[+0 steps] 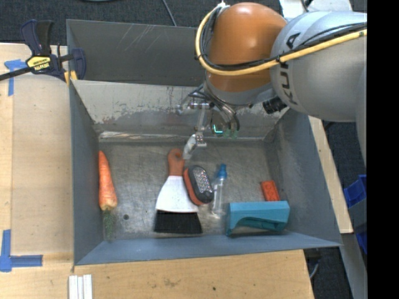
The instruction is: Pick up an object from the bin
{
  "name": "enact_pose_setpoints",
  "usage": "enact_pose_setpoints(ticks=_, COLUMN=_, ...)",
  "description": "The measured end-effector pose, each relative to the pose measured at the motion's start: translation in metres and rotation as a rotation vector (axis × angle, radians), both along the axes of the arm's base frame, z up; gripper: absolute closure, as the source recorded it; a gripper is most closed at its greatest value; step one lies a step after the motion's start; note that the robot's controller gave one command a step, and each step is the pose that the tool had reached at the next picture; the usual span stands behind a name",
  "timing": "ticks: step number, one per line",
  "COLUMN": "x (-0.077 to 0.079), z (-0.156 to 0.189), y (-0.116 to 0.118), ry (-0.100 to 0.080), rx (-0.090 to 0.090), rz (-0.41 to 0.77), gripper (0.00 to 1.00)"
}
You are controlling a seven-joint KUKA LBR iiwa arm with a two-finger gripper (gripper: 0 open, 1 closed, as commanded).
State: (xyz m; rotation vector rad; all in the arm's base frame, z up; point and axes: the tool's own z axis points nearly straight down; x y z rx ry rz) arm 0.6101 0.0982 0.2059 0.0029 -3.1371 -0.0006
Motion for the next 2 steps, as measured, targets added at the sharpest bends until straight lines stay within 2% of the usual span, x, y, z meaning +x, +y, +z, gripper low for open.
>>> enact_pose_setpoints(ticks=1, x=0.002, z=0.004, y=0.000, ry=-0.008, rx=0.001, rz=-0.002, gripper=0.00)
enact_pose_setpoints(ticks=2, x=0.009, z=-0.031, y=-0.017, ry=-0.012, rx=0.001, rz=0.248, gripper=0.00)
